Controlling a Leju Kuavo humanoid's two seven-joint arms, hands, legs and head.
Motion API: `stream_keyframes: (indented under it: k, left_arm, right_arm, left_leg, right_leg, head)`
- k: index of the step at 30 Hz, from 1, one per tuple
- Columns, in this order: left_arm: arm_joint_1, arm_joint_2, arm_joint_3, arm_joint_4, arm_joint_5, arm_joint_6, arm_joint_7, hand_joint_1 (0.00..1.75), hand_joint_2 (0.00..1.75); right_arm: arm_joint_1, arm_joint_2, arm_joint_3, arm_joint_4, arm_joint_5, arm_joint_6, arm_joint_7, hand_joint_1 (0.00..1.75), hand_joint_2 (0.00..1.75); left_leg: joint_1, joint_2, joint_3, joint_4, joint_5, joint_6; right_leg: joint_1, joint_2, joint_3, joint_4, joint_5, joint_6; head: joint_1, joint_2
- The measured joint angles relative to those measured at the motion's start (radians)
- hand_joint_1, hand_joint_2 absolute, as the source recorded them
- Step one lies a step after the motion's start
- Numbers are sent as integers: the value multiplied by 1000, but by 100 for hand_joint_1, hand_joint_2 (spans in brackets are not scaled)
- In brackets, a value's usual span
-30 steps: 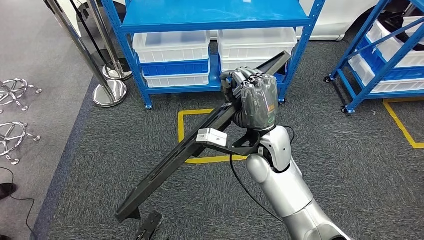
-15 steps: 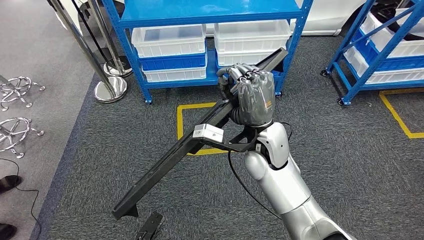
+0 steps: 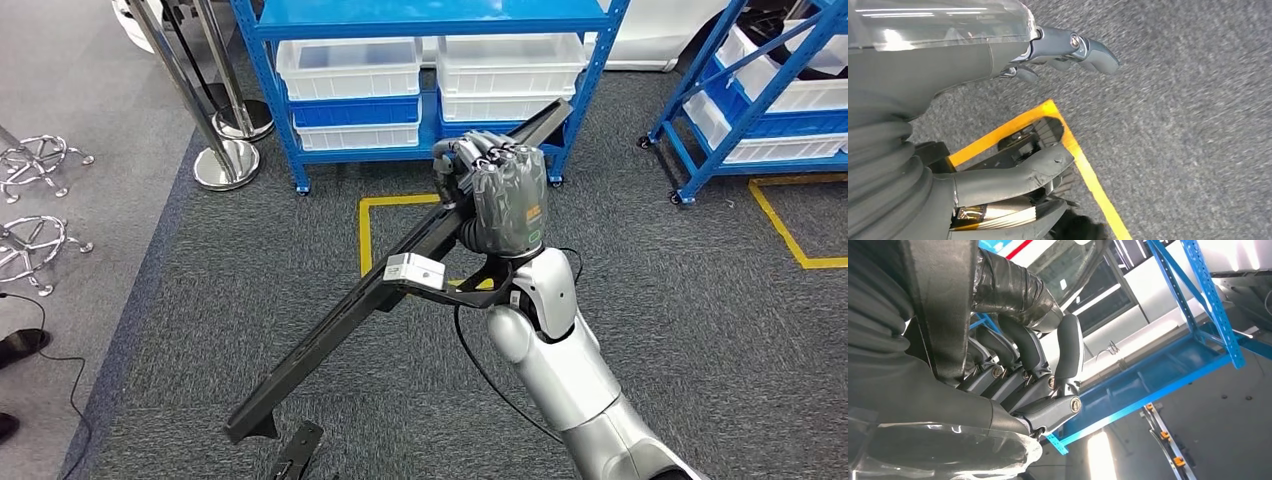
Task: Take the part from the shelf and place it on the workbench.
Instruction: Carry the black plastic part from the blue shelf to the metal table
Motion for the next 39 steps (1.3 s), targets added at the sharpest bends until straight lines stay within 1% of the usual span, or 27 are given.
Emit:
stream_keyframes:
  k: [2,3,5,6,8,10,11,12,13,14,16,17,20,21,22,23,25,26,27,28,30,31,32,33,36,37,39]
  left_arm:
    - [0,-2,0,0,0,0,0,0,175]
    - [0,-3,0,0,1,0,0,0,175]
    - [1,-3,0,0,1,0,1,0,175]
    - [2,-3,0,0,0,0,1,0,175]
    - [3,-3,-1,0,0,1,4,0,175]
    - [4,-3,-4,0,-2,2,9,0,175]
    - [5,-3,-6,0,-3,3,11,0,175]
    - [5,-4,-9,0,-3,4,12,0,175]
    - [4,-5,-12,0,-3,5,13,0,175]
    - [3,-6,-15,0,-3,4,14,0,175]
    - [-3,-8,-21,0,-3,-1,18,0,175]
    - [-6,-9,-24,0,-4,-7,21,0,175]
    - [-12,-11,-32,0,-5,-21,30,0,175]
    - [-14,-11,-35,0,-6,-24,32,0,175]
    - [-16,-12,-38,0,-6,-26,33,0,175]
    - [-18,-12,-40,0,-6,-27,33,0,175]
    - [-21,-13,-44,0,-7,-27,35,0,175]
    - [-21,-13,-45,0,-7,-27,35,0,175]
    - [-21,-13,-47,0,-6,-26,36,0,175]
    - [-22,-13,-48,0,-6,-24,37,0,175]
    - [-24,-13,-49,0,-6,-20,39,0,175]
    - [-25,-13,-49,0,-6,-18,40,0,175]
    - [-26,-13,-50,0,-6,-14,41,0,175]
    - [-27,-13,-50,0,-5,-9,41,0,175]
    - [-27,-12,-52,0,-4,8,43,0,175]
    - [-27,-12,-52,0,-5,11,44,0,175]
    - [-27,-12,-55,0,-6,12,46,0,175]
  right_arm:
    - [-1,0,1,-2,1,0,0,175,175]
    - [-1,1,2,-3,1,0,0,175,175]
    - [0,1,2,-4,2,1,0,175,175]
    - [0,1,2,-4,2,1,0,175,175]
    - [0,1,5,-5,2,2,1,175,175]
    - [1,1,9,-5,5,8,3,175,175]
    - [2,1,12,-5,8,13,5,175,175]
    - [3,0,14,-5,11,20,8,175,175]
    - [3,0,15,-6,13,26,10,175,175]
    - [3,0,17,-6,15,31,12,175,175]
    - [2,-1,20,-8,16,38,13,175,175]
    - [1,-1,22,-8,16,43,13,175,175]
    - [0,-3,37,-6,23,60,13,175,175]
    - [0,-5,42,-5,26,64,13,175,175]
    - [0,-7,45,-4,29,66,13,175,175]
    - [0,-9,47,-3,31,68,13,175,175]
    - [1,-12,50,-3,33,69,15,175,175]
    - [2,-14,52,-2,33,69,16,175,175]
    - [3,-16,55,-1,32,69,17,175,175]
    - [4,-18,57,0,31,68,19,175,175]
    - [4,-19,59,0,29,68,20,175,175]
    - [3,-19,60,0,28,67,20,175,175]
    - [3,-20,61,0,25,66,20,175,175]
    - [3,-20,62,0,22,66,20,175,175]
    - [6,-24,62,-1,8,64,19,175,175]
    - [7,-25,62,-1,3,63,18,175,175]
    - [8,-26,62,-2,-4,60,14,175,175]
  left_leg:
    - [-2,0,-15,13,6,-9]
    - [-2,1,-19,15,11,-15]
    - [-2,0,-23,17,17,-28]
    - [-1,-2,-29,26,6,-35]
    - [7,-4,-57,96,-61,-49]
    - [17,-4,-91,214,-139,-62]
    - [22,-4,-97,257,-155,-66]
    - [26,-4,-89,269,-152,-70]
    - [30,-4,-63,245,-133,-72]
    - [34,-4,-19,188,-109,-74]
    - [36,-7,68,60,-89,-72]
    - [33,-9,92,21,-88,-67]
    - [24,-11,95,-2,-77,-43]
    - [23,-9,91,-8,-67,-33]
    - [23,-7,85,-14,-56,-23]
    - [22,-6,76,-19,-44,-14]
    - [15,-4,53,-19,-27,-4]
    - [12,-4,40,-17,-19,-2]
    - [9,-4,28,-15,-12,-1]
    - [7,-4,16,-11,-5,-2]
    - [6,-4,-6,0,4,-6]
    - [5,-4,-15,7,7,-9]
    - [4,-4,-21,12,11,-13]
    - [4,-4,-25,15,15,-19]
    - [6,-5,-32,20,21,-37]
    - [7,-7,-40,36,2,-43]
    - [13,-9,-71,123,-78,-56]
  right_leg:
    - [6,0,56,-90,-3,-8]
    - [9,0,61,-104,-9,-10]
    - [5,-1,55,-114,3,-17]
    - [3,-2,51,-117,11,-21]
    - [-1,-5,38,-123,29,-30]
    - [1,-6,20,-122,44,-34]
    - [1,-6,10,-122,51,-33]
    - [1,-6,0,-121,58,-32]
    - [0,-6,-10,-119,65,-29]
    - [0,-5,-19,-117,71,-26]
    - [-1,-4,-31,-114,82,-15]
    - [-2,-4,-33,-114,87,-8]
    - [-7,-4,-36,-119,103,13]
    - [-8,-3,-41,-113,96,18]
    - [-9,-2,-50,-93,73,20]
    - [-8,-1,-65,-55,35,20]
    - [-7,1,-104,66,-51,18]
    - [-6,1,-116,118,-74,17]
    - [-6,1,-115,144,-78,16]
    - [-5,1,-95,132,-63,15]
    - [-2,0,-12,23,-22,8]
    - [1,0,30,-39,-14,5]
    - [4,0,57,-84,-11,2]
    - [7,0,70,-108,-14,0]
    - [6,-1,64,-121,4,-12]
    - [4,-2,58,-126,14,-19]
    - [2,-4,41,-130,34,-29]
  head:
    - [0,0]
    - [0,0]
    - [0,0]
    - [0,0]
    - [0,0]
    - [0,0]
    - [0,0]
    - [0,0]
    - [0,0]
    - [0,0]
    - [0,0]
    - [0,0]
    - [0,0]
    - [0,0]
    - [0,0]
    - [0,0]
    - [0,0]
    - [0,0]
    - [0,0]
    - [0,0]
    - [0,0]
    - [0,0]
    - [0,0]
    - [0,0]
    - [0,0]
    - [0,0]
    - [-1,0]
